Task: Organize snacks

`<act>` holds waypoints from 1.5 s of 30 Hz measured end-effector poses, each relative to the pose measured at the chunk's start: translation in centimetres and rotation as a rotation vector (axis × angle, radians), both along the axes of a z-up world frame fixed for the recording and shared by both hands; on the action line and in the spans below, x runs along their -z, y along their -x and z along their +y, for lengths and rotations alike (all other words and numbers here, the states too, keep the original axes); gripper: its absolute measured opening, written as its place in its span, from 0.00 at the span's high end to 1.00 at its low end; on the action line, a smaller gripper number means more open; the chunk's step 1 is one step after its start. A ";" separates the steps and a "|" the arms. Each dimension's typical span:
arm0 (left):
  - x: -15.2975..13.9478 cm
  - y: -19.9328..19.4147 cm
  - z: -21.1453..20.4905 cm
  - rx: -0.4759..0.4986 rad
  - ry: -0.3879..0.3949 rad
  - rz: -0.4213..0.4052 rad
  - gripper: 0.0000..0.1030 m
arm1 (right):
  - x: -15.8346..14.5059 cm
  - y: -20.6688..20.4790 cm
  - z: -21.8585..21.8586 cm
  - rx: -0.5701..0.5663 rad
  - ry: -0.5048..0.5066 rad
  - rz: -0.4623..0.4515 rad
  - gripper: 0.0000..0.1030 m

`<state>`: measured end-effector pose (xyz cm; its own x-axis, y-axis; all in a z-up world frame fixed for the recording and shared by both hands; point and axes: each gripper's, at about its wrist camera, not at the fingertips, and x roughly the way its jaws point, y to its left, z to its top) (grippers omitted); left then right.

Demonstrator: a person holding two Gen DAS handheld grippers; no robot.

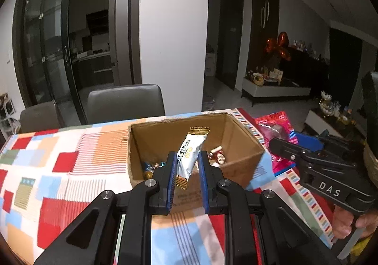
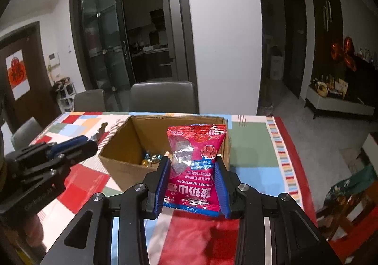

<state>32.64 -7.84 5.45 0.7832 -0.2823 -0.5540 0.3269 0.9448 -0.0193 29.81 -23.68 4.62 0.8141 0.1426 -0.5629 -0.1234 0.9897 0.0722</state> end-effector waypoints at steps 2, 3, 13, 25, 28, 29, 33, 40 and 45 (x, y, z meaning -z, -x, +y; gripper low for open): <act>0.0 -0.8 -0.1 0.004 -0.011 0.008 0.81 | -0.4 -0.9 0.2 -0.014 0.011 0.001 0.63; 0.0 -1.5 -0.3 0.010 -0.017 0.019 0.81 | -0.5 -1.2 0.2 -0.019 0.015 0.003 0.63; 0.5 -6.3 -0.5 0.012 0.005 0.118 0.81 | -0.9 -5.7 0.8 -0.057 0.033 0.072 0.63; 0.5 -6.3 -0.1 -0.085 -0.058 0.150 0.48 | 0.1 -7.3 0.1 -0.001 0.023 0.167 0.46; 0.3 -4.9 0.2 -0.104 -0.072 0.150 0.41 | 0.1 -6.2 0.1 0.004 0.032 0.176 0.42; 0.2 -4.3 0.3 -0.106 -0.070 0.143 0.40 | 0.1 -5.6 0.1 0.002 0.033 0.177 0.42; -0.3 -1.9 0.3 -0.122 -0.099 0.128 0.33 | -0.3 -3.6 -0.2 0.005 0.030 0.173 0.36; -1.5 2.5 0.7 -0.151 -0.115 0.092 0.21 | -1.2 0.5 -0.3 0.019 0.035 0.174 0.34; -2.2 6.3 1.1 -0.156 -0.102 0.049 0.16 | -2.1 4.4 -0.4 0.027 0.032 0.134 0.29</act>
<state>26.29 -6.74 7.64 0.7842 -0.0997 -0.6124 0.1770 0.9819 0.0668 25.40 -24.04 6.75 0.7347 0.1022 -0.6707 -0.0886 0.9946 0.0545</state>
